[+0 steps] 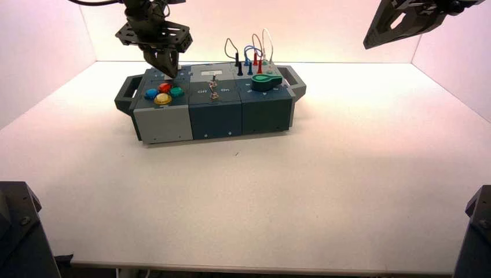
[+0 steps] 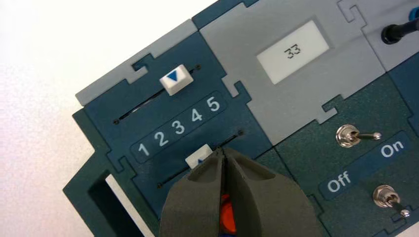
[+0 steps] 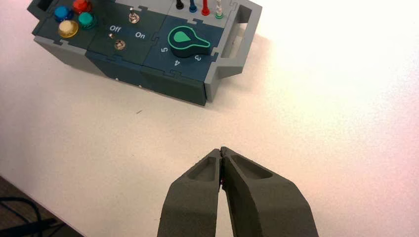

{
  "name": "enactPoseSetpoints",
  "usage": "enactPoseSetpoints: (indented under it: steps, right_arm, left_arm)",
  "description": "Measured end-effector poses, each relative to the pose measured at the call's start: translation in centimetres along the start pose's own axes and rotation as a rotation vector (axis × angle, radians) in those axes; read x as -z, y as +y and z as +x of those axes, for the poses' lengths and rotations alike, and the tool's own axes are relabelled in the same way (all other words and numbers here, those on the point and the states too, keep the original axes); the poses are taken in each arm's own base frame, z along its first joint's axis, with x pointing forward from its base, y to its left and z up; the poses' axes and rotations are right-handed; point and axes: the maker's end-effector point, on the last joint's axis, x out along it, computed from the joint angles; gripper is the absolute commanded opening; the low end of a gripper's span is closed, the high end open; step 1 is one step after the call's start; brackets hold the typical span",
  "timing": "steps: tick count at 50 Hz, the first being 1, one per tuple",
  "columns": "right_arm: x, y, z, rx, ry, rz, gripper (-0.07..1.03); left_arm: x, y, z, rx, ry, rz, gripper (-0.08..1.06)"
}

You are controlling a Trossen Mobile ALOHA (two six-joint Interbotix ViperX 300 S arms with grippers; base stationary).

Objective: Move the bottom slider to position 2.

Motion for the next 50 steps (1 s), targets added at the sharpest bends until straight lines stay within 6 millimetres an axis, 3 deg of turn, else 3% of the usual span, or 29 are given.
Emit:
enactPoseSetpoints:
  steps: [50]
  right_arm:
    - [-0.10,-0.02,-0.02,0.000,-0.003,0.002,-0.02]
  left_arm:
    - [0.17,0.48,-0.03,-0.003,0.006,-0.008,-0.03]
